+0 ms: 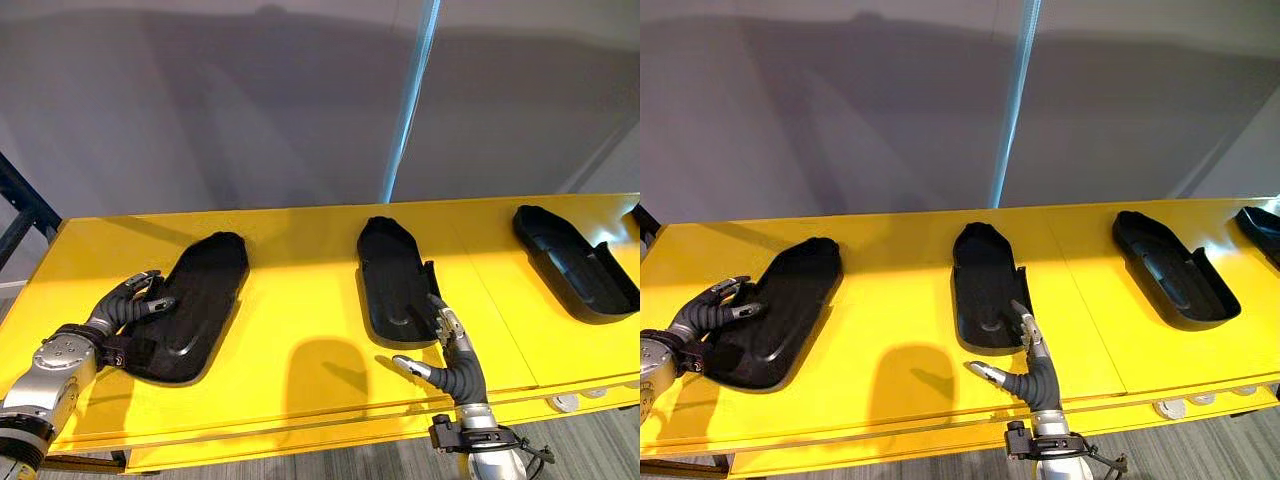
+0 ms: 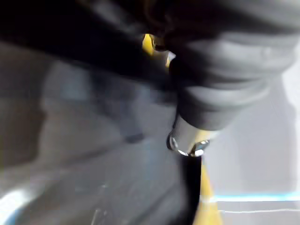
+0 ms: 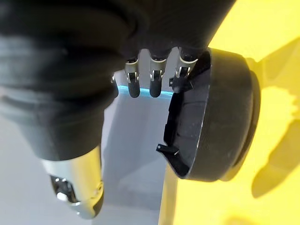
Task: Walk over and take plastic housings, then place them on the shelf
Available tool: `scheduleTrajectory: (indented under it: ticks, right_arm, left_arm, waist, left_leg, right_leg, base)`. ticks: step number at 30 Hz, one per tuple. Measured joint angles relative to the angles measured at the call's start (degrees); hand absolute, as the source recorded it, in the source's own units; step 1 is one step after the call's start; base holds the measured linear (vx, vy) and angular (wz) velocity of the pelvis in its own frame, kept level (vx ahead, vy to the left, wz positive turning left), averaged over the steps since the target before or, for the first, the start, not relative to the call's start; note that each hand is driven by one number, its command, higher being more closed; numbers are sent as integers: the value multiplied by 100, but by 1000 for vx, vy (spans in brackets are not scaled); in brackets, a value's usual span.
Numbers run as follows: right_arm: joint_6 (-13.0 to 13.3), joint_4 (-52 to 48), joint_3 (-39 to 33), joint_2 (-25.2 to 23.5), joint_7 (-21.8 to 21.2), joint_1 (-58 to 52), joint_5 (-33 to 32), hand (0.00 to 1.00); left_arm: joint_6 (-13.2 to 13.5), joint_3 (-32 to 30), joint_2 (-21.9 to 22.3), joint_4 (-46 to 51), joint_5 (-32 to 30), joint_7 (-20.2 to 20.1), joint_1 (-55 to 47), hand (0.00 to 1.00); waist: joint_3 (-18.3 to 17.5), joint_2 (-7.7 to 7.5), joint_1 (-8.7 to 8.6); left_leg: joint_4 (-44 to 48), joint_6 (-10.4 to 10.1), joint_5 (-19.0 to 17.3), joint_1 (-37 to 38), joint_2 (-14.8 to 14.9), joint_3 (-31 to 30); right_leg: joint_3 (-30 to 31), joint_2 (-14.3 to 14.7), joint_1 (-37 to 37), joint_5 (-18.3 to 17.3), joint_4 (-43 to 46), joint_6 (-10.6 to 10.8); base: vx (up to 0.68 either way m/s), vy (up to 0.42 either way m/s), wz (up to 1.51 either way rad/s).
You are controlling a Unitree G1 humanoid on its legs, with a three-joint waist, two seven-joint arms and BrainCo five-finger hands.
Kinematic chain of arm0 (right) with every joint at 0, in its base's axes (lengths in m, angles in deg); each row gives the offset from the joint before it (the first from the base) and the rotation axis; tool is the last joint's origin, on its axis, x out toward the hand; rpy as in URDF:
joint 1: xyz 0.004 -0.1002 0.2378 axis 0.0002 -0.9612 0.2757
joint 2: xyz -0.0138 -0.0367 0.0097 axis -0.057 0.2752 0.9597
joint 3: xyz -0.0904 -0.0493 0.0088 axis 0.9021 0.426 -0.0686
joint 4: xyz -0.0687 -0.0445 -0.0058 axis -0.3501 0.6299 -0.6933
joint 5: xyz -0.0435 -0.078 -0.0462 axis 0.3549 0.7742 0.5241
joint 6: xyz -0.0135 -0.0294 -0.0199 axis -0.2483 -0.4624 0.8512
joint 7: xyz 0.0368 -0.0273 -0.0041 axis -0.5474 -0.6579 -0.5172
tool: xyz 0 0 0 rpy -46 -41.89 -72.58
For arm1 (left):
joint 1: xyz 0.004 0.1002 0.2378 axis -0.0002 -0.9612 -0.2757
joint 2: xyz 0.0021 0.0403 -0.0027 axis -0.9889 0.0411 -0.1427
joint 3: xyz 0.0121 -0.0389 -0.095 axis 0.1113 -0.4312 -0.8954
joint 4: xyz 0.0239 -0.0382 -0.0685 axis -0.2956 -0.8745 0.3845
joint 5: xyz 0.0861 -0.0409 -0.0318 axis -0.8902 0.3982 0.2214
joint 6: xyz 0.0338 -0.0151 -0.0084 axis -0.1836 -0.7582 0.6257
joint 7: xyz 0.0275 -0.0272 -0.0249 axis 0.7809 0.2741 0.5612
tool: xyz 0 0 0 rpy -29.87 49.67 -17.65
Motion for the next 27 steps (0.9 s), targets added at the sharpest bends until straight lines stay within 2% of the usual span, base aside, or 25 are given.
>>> scheduleTrajectory:
  ticks: [6,9,12,15,17,18,19,20,21,22,23,25,27]
  right_arm:
    - [-92,2,62,0,-5,-24,2,0]
    - [-111,3,63,0,-5,-18,12,0]
    - [-144,7,68,-4,-5,-17,21,0]
    - [-182,10,70,-7,-6,-10,26,0]
    - [-185,14,70,-17,-46,-20,26,0]
    - [-185,14,70,-21,-57,-20,27,0]
    - [-185,14,72,-35,-104,-20,36,0]
    - [-185,14,69,-59,-129,-32,55,0]
    - [-184,15,69,-71,-134,-44,56,0]
    - [-180,13,68,-89,-166,-79,70,0]
    - [-179,12,62,-100,-176,-113,74,0]
    - [-177,12,38,-130,-238,-208,75,0]
    - [-165,12,-77,-225,-323,-248,73,0]
  left_arm:
    - [-21,36,181,-355,-45,106,0,0]
    - [-35,18,360,-388,-12,316,7,0]
    - [-108,-256,696,-280,179,589,22,0]
    - [-115,-838,896,283,199,769,25,0]
    - [70,-1674,1196,936,13,1076,58,0]
    - [129,-1888,1300,1112,-59,1163,82,0]
    - [283,-2277,1534,1464,-466,1418,122,100]
    - [439,-2664,1863,1831,-999,1760,110,100]
    - [498,-2855,2055,2015,-1154,1868,80,100]
    - [611,-3236,2460,2459,-1784,2172,-146,100]
    - [672,-3392,2666,2683,-2021,2301,-314,100]
    - [803,-3768,3365,3297,-2794,2633,-1091,100]
    - [809,-3816,3861,3592,-3185,2744,-1684,100]
  waist:
    - [-160,7,-3]
    - [-196,10,14]
    - [-238,15,56]
    - [-240,16,75]
    - [-290,26,84]
    - [-300,28,87]
    - [-311,36,110]
    - [-325,56,137]
    - [-339,70,154]
    - [-371,109,183]
    - [-389,131,192]
    - [-443,207,233]
    - [-459,224,282]
  left_leg:
    - [15,-21,14,7,2,2]
    - [13,-26,17,45,-2,-5]
    - [-20,-21,55,66,-10,-48]
    - [-127,-11,128,174,-19,-135]
    - [-198,-2,183,212,-40,-225]
    - [-218,0,203,213,-44,-238]
    - [-239,12,230,215,-50,-255]
    - [-255,13,248,220,-54,-271]
    - [-269,16,257,226,-55,-275]
    - [-325,12,278,257,-56,-271]
    - [-333,13,282,261,-57,-274]
    - [-333,12,283,261,-55,-284]
    - [-335,6,288,261,-53,-304]
  right_leg:
    - [4,6,66,82,-109,-7]
    - [-1,5,121,101,-139,-5]
    - [-40,5,148,112,-142,-7]
    - [-175,4,259,111,-146,-7]
    - [-231,-2,309,110,-167,-7]
    - [-250,-5,309,110,-167,-7]
    - [-296,-8,310,110,-166,-7]
    - [-308,-10,317,110,-166,-7]
    - [-312,-10,318,110,-166,-7]
    - [-308,-8,321,109,-166,-6]
    - [-310,-7,323,109,-168,-6]
    - [-319,-5,329,108,-171,-5]
    - [-333,-3,335,106,-172,-4]
  base:
    - [-29,0,0]
    - [-11,1,0]
    - [-33,-2,8]
    - [-25,-5,17]
    - [-27,2,16]
    - [-44,3,14]
    - [-44,0,9]
    - [-53,0,7]
    - [-44,1,2]
    - [-31,2,0]
    - [-30,2,0]
    - [0,0,0]
    - [-42,-7,6]
